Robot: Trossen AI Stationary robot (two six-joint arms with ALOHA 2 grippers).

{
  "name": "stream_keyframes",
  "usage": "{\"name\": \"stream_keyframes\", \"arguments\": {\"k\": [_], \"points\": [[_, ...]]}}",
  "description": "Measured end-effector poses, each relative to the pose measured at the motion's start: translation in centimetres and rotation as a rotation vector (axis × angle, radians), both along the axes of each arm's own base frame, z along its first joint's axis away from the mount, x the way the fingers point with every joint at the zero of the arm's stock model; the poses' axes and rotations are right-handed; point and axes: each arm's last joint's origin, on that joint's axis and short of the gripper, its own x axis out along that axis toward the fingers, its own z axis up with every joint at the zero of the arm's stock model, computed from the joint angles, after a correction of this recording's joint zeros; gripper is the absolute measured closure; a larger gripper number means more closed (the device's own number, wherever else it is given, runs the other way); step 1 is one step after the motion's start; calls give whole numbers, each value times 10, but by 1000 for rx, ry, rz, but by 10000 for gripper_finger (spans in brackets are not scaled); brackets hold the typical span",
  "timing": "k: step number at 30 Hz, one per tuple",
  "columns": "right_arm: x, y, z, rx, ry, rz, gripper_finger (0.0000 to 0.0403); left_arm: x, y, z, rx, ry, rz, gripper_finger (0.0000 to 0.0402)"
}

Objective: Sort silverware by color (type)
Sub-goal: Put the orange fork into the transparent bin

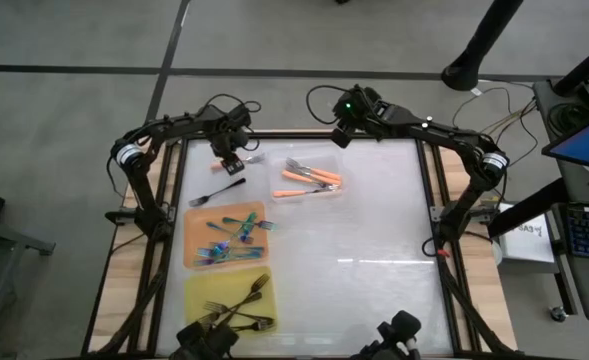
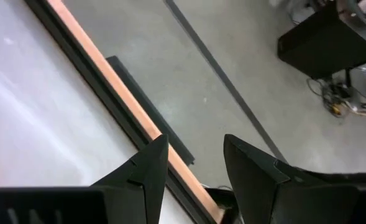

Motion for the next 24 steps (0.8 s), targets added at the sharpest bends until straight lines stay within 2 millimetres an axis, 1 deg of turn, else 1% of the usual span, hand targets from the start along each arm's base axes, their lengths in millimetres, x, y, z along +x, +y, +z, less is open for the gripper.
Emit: {"name": "stream_keyframes", "arguments": {"k": [4, 11, 20, 24], "points": [[0, 0, 0, 0, -1, 12, 255, 0, 1, 0, -3, 4, 2, 262], [1, 0, 0, -7, 9, 24, 255, -6, -4, -12, -15, 27, 5, 262], [1, -1, 1, -15, -3, 23, 255, -11, 3, -12, 13, 22, 74, 262], [1, -1, 1, -15, -3, 23, 255, -11, 3, -11, 14, 22, 78, 262]]}}
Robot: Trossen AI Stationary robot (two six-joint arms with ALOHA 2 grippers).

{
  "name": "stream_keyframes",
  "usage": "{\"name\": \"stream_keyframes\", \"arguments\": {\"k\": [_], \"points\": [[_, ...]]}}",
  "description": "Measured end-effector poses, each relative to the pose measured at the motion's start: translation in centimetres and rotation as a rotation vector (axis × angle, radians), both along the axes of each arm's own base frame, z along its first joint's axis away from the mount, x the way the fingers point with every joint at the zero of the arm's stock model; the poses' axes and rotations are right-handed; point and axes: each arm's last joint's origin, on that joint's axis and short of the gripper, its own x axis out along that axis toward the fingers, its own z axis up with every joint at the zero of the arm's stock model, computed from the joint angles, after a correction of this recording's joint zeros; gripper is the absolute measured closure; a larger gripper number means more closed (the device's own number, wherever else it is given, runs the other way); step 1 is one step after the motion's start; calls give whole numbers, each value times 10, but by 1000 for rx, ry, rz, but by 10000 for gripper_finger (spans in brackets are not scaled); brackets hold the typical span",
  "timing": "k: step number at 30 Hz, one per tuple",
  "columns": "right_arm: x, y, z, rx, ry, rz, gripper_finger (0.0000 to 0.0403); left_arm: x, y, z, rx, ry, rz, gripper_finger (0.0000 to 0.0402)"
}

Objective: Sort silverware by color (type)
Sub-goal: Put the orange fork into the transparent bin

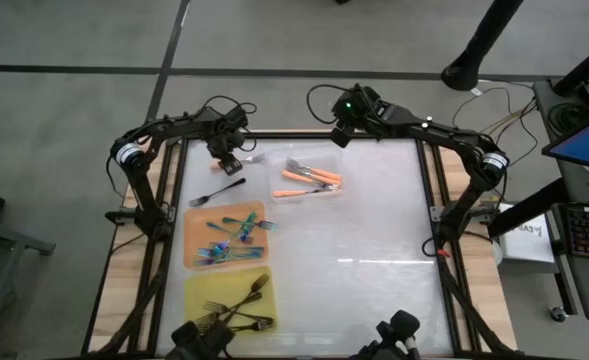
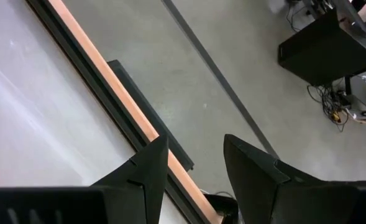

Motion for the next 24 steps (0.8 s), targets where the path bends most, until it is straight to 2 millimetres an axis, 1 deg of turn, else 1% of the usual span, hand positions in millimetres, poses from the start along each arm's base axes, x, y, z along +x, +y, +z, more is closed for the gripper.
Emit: {"name": "stream_keyframes", "arguments": {"k": [4, 7, 12, 19, 24], "points": [[0, 0, 0, -2, -2, 0, 255, 1, 2, 1, 6, 15, -6, 262], [0, 0, 0, -4, -5, 0, 255, 2, 5, 1, -10, 64, -15, 262], [0, 0, -3, 1, 2, 0, 255, 12, 17, -3, -12, 109, -36, 262], [-3, 3, -17, 27, 35, 0, 255, 24, 33, -12, -75, 183, -95, 262], [-5, 4, -24, 38, 53, 1, 255, 27, 34, -12, -130, 177, -112, 262]]}}
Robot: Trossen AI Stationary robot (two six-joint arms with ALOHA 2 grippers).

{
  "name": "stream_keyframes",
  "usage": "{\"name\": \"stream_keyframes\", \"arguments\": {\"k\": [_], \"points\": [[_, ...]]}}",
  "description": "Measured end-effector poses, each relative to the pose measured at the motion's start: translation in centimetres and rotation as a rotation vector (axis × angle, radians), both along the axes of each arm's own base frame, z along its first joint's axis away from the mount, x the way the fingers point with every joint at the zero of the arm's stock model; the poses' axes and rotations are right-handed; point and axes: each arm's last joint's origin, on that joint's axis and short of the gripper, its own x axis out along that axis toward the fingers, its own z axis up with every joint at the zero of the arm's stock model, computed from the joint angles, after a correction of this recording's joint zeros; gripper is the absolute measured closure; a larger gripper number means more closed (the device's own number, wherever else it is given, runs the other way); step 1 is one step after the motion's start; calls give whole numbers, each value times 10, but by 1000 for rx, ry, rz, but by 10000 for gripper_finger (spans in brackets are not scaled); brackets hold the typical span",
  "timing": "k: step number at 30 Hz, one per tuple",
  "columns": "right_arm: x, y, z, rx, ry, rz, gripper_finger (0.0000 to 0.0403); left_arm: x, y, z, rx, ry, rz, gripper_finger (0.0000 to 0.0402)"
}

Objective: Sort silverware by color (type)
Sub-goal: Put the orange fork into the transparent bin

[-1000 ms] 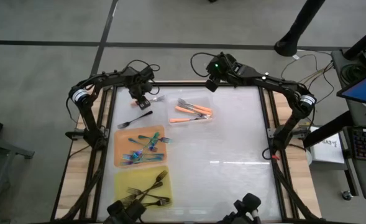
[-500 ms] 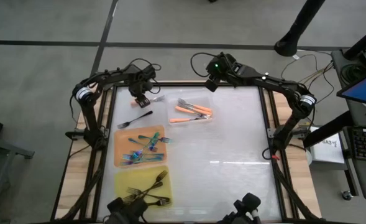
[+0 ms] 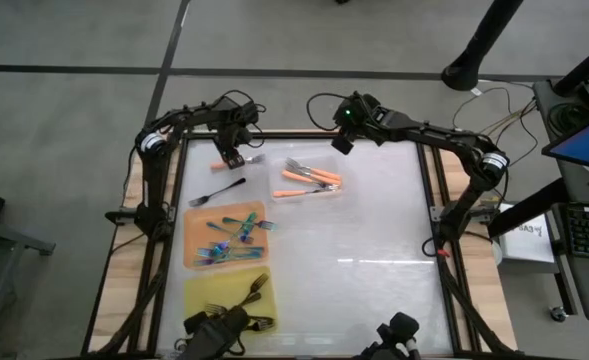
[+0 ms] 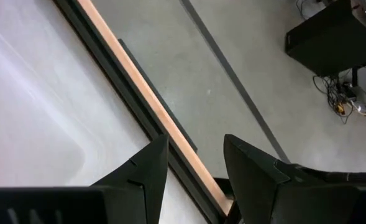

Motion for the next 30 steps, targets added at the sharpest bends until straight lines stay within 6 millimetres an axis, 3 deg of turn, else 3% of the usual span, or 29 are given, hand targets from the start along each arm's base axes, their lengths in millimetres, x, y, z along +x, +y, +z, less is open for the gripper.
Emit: {"name": "stream_keyframes", "arguments": {"k": [3, 14, 23, 30], "points": [[0, 0, 0, -10, 1, 9, 255, -4, -6, -1, -69, 46, -3, 262], [2, -1, 1, -27, -21, 10, 255, -2, -7, 13, -32, -9, 16, 262], [2, -1, 1, -25, -26, 4, 255, 0, -25, 15, -145, -13, -6, 262], [2, -2, 1, -26, -28, 4, 255, 7, -29, 16, -73, 20, -105, 262]]}}
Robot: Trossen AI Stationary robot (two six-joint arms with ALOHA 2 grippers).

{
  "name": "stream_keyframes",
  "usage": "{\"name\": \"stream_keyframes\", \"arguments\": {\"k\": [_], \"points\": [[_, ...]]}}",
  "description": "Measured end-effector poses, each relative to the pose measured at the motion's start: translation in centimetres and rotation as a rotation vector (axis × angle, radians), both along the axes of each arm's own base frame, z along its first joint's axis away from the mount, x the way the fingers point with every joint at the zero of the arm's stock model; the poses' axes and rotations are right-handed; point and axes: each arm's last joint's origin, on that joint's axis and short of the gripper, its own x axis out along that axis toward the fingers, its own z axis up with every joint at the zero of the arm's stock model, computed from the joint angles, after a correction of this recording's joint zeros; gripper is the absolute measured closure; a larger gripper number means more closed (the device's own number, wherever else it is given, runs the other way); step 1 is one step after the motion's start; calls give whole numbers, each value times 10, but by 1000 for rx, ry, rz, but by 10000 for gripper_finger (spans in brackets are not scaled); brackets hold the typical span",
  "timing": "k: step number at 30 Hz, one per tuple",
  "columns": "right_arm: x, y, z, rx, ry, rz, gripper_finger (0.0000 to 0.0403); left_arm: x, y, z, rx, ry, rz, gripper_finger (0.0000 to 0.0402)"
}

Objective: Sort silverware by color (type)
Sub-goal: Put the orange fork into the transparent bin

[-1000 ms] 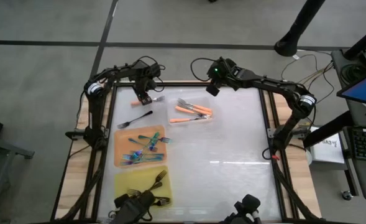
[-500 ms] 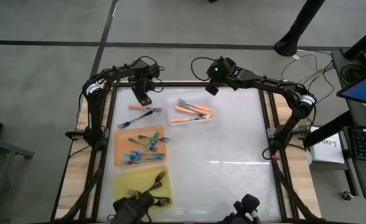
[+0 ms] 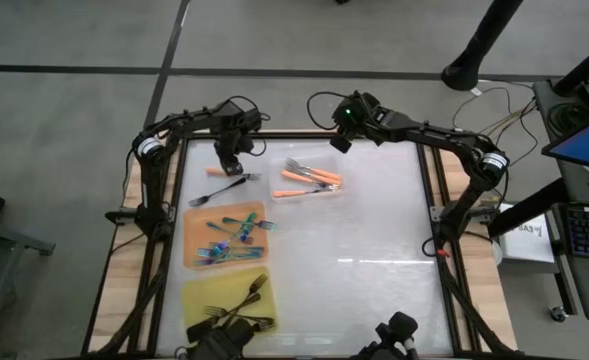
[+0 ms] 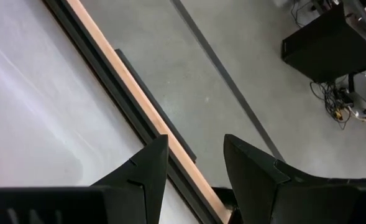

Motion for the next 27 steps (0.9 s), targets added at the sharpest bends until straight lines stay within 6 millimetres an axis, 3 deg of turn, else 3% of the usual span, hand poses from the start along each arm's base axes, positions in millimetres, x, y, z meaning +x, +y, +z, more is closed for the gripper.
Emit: {"name": "stream_keyframes", "arguments": {"k": [6, 12, 17, 23, 27], "points": [[0, 0, 0, 7, -11, -13, 255, 2, 0, 0, 22, 4, -25, 262], [0, 0, 0, 9, -10, -13, 255, 1, -13, 3, -53, 78, -44, 262], [0, 0, 0, 13, -18, -21, 255, 14, -26, 2, -72, 65, -120, 266], [-1, 0, -1, 17, -16, -23, 255, 29, -44, 2, -163, -14, -173, 310], [-1, 0, -1, 17, -16, -23, 255, 30, -45, -1, -156, -26, -178, 351]]}}
